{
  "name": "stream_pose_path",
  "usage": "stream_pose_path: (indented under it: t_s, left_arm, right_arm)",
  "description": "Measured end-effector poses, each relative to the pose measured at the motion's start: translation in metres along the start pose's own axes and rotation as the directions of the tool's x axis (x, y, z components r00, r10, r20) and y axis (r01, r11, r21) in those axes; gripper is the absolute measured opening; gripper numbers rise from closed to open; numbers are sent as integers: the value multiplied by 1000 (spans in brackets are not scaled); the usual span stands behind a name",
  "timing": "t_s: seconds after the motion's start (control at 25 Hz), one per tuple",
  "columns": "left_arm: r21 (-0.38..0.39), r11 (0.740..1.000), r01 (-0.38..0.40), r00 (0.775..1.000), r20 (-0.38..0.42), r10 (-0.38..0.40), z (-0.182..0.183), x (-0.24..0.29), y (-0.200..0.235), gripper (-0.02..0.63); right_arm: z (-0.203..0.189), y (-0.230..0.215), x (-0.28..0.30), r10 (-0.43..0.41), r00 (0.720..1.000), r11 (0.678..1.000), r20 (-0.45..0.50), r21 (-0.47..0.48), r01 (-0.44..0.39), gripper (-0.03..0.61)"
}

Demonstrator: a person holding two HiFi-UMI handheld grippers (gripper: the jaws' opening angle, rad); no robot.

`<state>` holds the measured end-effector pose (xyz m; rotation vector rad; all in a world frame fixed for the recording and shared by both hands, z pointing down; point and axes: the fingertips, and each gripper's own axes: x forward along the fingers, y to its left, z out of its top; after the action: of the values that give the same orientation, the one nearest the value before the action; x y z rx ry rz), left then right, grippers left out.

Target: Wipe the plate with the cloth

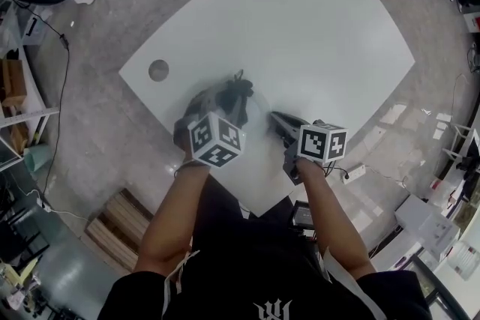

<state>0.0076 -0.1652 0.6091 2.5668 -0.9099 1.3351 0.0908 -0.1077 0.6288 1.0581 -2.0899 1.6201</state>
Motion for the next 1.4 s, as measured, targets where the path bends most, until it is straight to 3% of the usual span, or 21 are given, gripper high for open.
stream_pose_path:
  t_s: [0.28, 0.56, 0.84, 1.0, 1.4]
  left_arm:
    - [20, 999, 30, 999, -46, -29, -37, -44, -38, 51]
    - [-10, 988, 154, 987, -42, -154, -35, -59, -89, 51]
    - [-40, 953, 299, 951, -66, -302, -42, -73, -125, 51]
    - [-51, 949, 310, 946, -87, -313, -50, -77, -133, 51]
    - [-45, 955, 294, 947, -123, -297, -56, -86, -133, 51]
  right_arm:
    - [-1, 4, 2, 0, 1000, 1000, 5, -10, 0, 15]
    - [-1, 3, 0, -24, 1000, 999, 17, -32, 25, 14]
    - [5, 0, -2, -46, 998, 997, 39, -53, 48, 14]
    - [11, -6, -5, -59, 996, 997, 66, -52, 63, 15]
    - [33, 1, -30, 12, 980, 994, 196, -110, 10, 15]
